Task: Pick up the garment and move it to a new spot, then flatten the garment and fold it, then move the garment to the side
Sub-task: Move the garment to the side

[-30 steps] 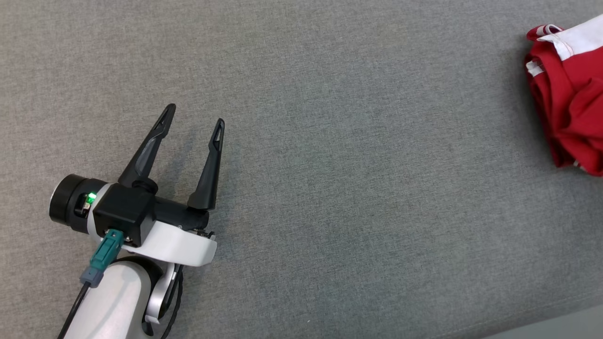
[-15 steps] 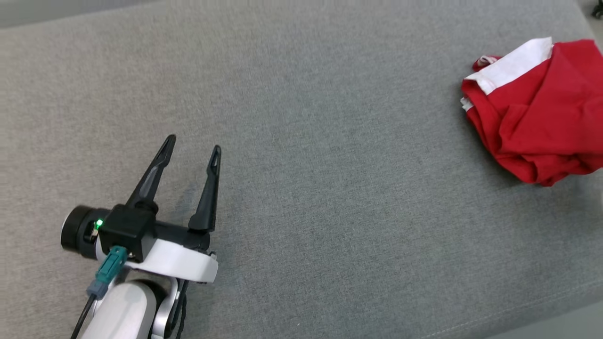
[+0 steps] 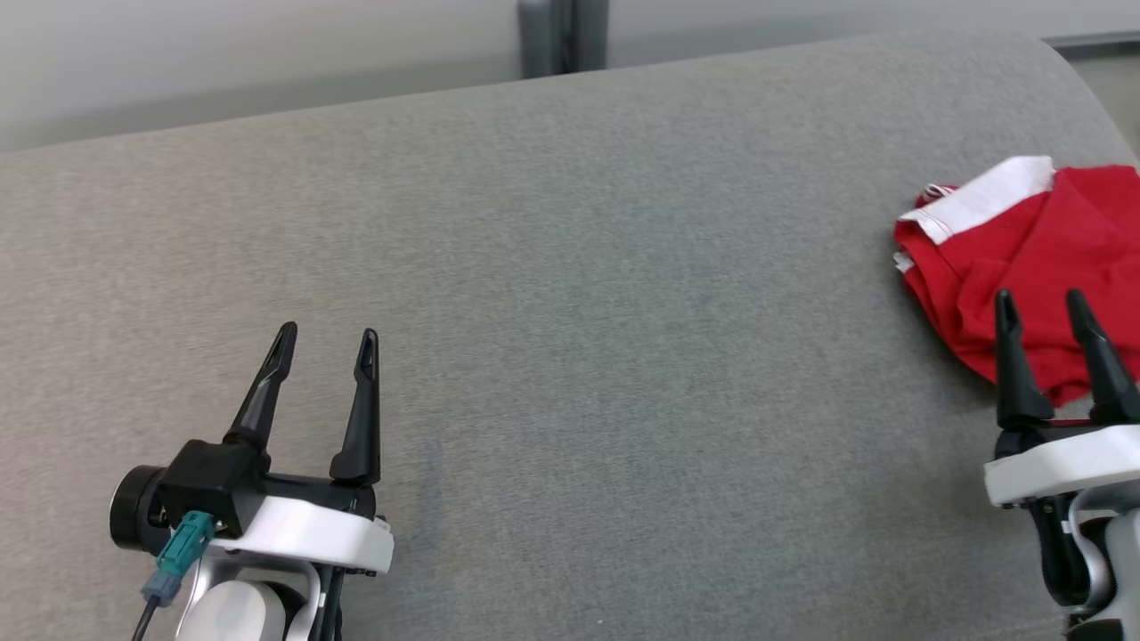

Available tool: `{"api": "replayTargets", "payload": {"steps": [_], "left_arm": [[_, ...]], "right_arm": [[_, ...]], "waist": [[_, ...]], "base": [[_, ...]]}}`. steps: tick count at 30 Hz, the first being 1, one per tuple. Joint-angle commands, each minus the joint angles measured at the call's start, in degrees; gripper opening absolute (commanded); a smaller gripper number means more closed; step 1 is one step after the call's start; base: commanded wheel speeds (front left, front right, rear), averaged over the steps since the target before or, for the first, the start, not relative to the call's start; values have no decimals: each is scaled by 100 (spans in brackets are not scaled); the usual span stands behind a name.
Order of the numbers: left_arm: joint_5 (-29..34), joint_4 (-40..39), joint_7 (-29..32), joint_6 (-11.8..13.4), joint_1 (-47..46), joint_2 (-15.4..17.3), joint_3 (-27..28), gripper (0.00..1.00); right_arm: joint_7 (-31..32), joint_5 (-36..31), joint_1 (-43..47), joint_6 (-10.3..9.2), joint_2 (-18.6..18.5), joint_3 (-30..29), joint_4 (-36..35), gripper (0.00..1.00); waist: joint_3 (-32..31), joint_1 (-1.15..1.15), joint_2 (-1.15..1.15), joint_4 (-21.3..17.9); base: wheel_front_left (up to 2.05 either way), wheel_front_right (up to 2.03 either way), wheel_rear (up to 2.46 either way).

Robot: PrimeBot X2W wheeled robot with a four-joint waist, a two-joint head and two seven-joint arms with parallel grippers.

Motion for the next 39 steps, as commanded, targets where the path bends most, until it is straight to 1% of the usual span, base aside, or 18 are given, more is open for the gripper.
{"api": "replayTargets", "payload": {"steps": [1, 7, 14, 21, 29, 34, 39], "left_arm": [[-51, 36, -37, 23, 58, 8, 55, 100], [-211, 218, -117, 76, 254, 12, 188, 100], [-359, 384, -138, 134, 591, 91, 337, 100], [-434, 459, -106, 136, 828, 138, 328, 100], [-526, 480, -102, 168, 1113, 179, 370, 100], [-555, 456, -79, 218, 1254, 183, 374, 100], [-572, 447, -43, 234, 1283, 234, 371, 100]], "right_arm": [[35, -101, 83, 1, 78, 6, -178, 100], [216, -472, 342, 1, 441, 40, -749, 100], [421, -694, 702, 1, 655, 108, -1102, 100], [577, -789, 1037, 1, 704, 78, -1311, 100], [824, -938, 1653, 1, 771, -152, -1764, 100], [991, -996, 1942, 1, 812, -177, -1997, 100], [1118, -1017, 2068, 1, 833, -150, -2084, 100]], "waist": [[-163, 0, 0, 216], [-451, 0, 0, 569], [-838, 0, 0, 807], [-1130, 0, 0, 863], [-1452, 0, 0, 883], [-1544, 0, 0, 845], [-1580, 0, 0, 840]], "base": [[0, 0, 0], [0, 0, 0], [0, 0, 0], [0, 0, 0], [0, 0, 0], [0, 0, 0], [0, 0, 0]]}}
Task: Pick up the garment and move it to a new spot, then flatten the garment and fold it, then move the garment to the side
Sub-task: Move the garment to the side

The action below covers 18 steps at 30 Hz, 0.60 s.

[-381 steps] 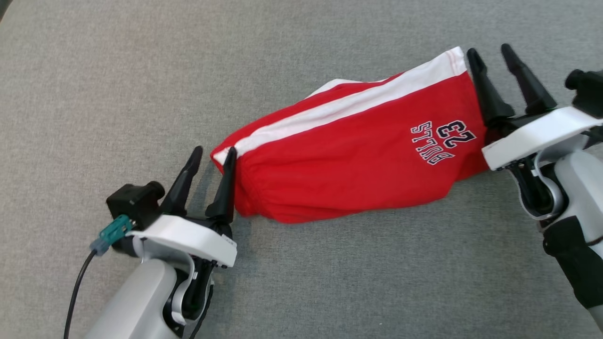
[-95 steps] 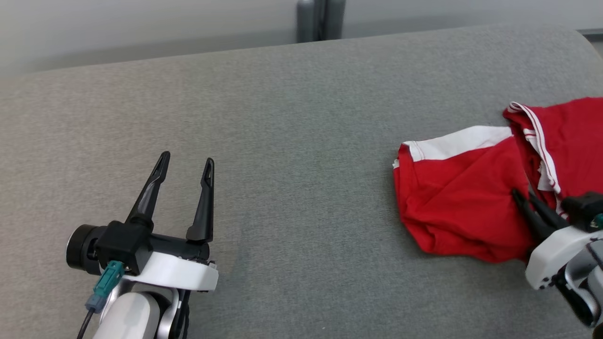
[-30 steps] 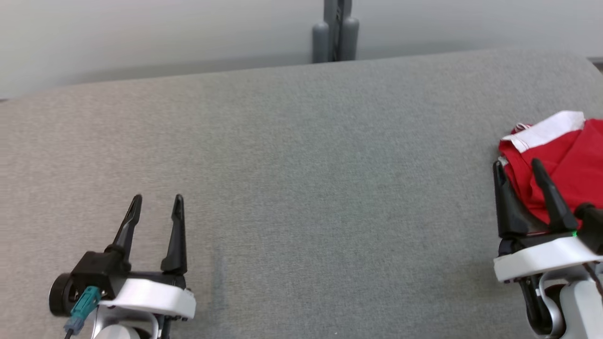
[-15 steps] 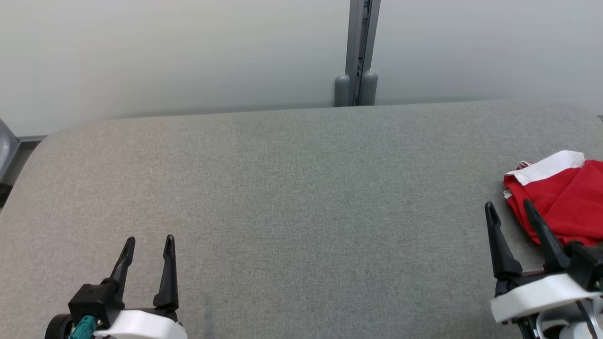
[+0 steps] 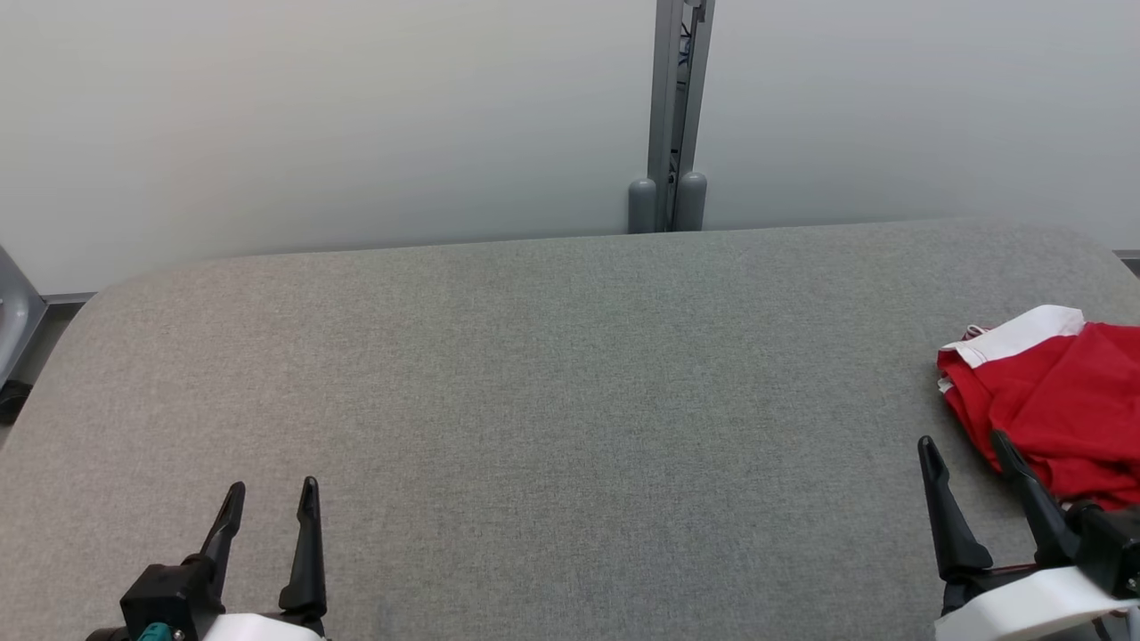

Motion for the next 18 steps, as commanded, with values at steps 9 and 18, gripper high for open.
{"api": "replayTargets", "payload": {"steps": [9, 18], "left_arm": [[-27, -31, 34, 63, 33, 79, -10, 100], [-40, 3, 36, 83, -31, 94, -40, 100]], "right_arm": [[33, -27, 80, 1, 2, -67, -53, 100], [40, -35, 89, 1, -14, -66, -36, 100]], "waist": [[42, 0, 0, 60], [82, 0, 0, 64]], "base": [[0, 0, 0], [0, 0, 0]]}}
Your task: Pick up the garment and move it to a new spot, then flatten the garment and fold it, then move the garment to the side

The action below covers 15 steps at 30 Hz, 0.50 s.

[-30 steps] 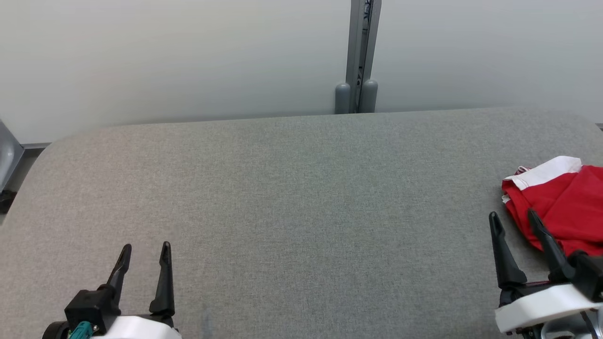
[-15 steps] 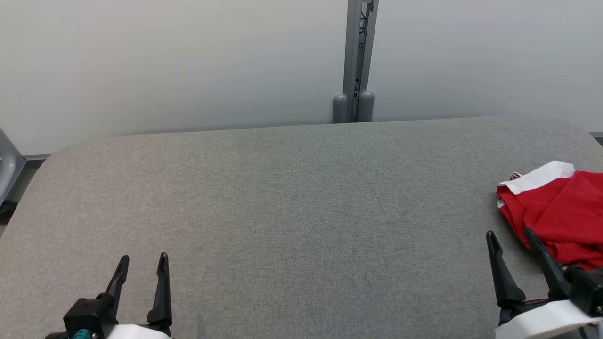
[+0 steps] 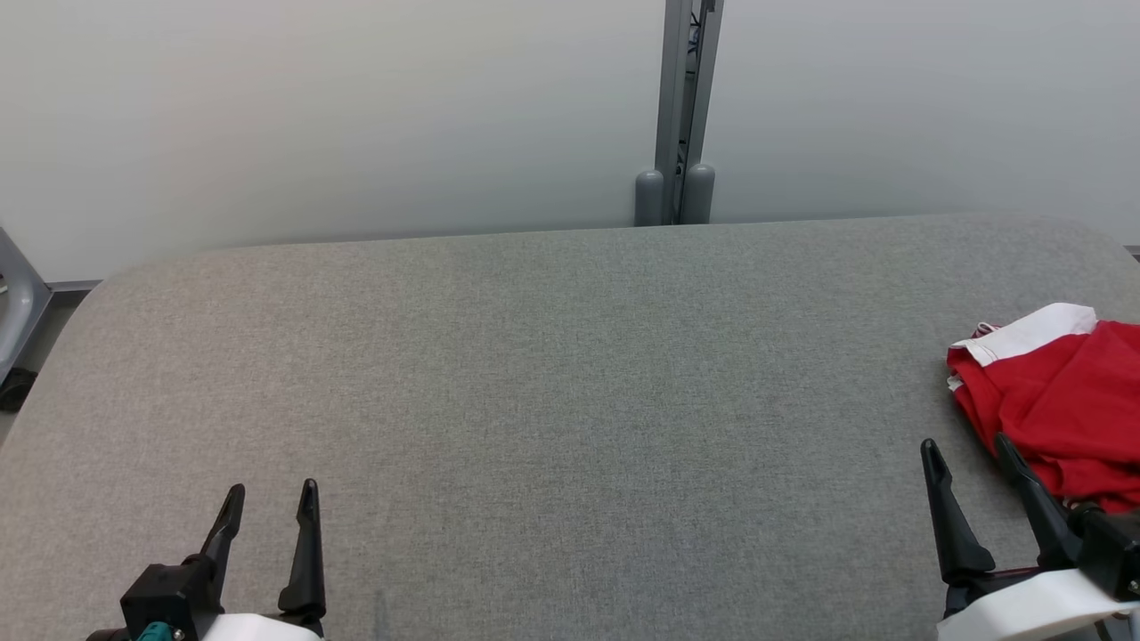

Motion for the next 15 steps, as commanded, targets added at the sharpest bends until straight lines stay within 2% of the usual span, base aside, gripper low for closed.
{"api": "replayTargets", "payload": {"steps": [1, 15], "left_arm": [[-15, 5, -9, 38, -45, 50, 6, 100], [-50, 39, -47, 61, -110, 72, -21, 100]], "right_arm": [[-1, -10, 52, 1, -35, -23, -3, 100], [11, 14, 51, 1, -2, -55, -8, 100]], "waist": [[6, 0, 0, 4], [15, 0, 0, 15]], "base": [[0, 0, 0], [0, 0, 0]]}}
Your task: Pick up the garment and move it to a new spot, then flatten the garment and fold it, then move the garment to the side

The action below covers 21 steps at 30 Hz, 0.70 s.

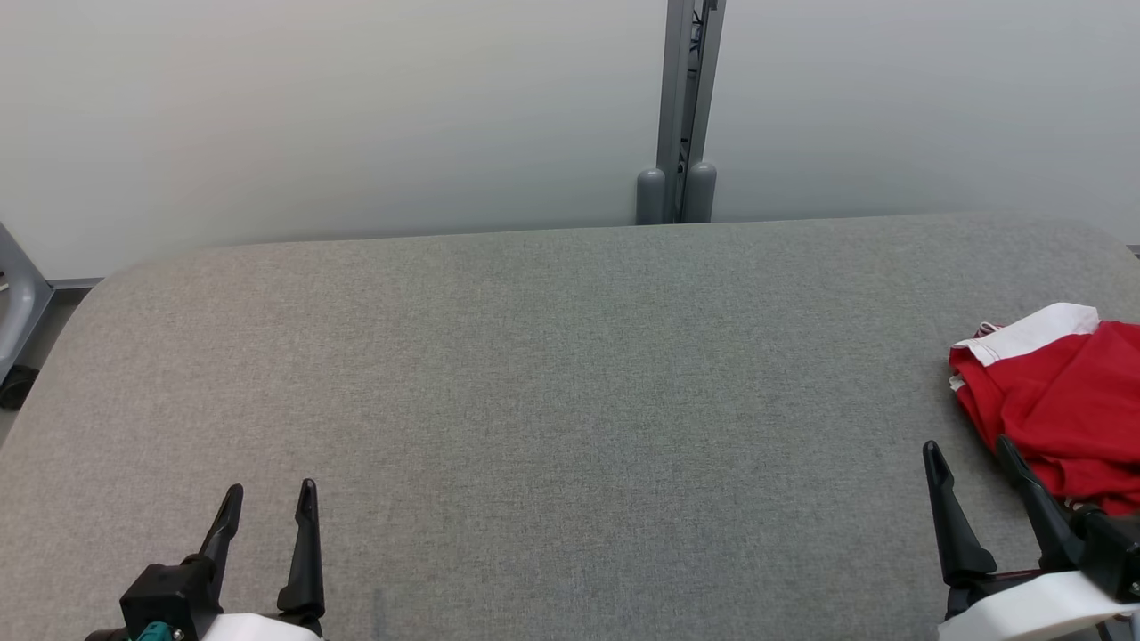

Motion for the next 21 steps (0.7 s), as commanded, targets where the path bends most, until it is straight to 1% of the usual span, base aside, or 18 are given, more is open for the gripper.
{"api": "replayTargets", "payload": {"steps": [1, 3, 4, 7, 21], "left_arm": [[-22, 5, -23, 27, -101, 48, 2, 100], [-17, -2, -43, 29, -114, 55, 0, 100], [1, 6, -14, 11, -18, 12, -14, 0], [-87, 85, 17, -16, 32, -66, -9, 0], [-1391, 252, 314, -356, -206, -243, 315, 0]], "right_arm": [[3, 19, 26, 1, -7, -19, -10, 100], [2, 31, 28, 1, -2, -15, -10, 100], [0, 9, 1, 0, 21, 5, 10, 0], [6, 100, 21, 0, 54, 23, 120, 0], [189, 1605, -206, 0, 73, -68, 378, 0]], "waist": [[1, 0, 0, 2], [6, 0, 0, 7], [7, 0, 0, 8], [9, 0, 0, 8], [25, 0, 0, 3]], "base": [[0, 0, 0], [0, 0, 0], [0, 0, 0], [0, 0, 0], [0, 0, 0]]}}
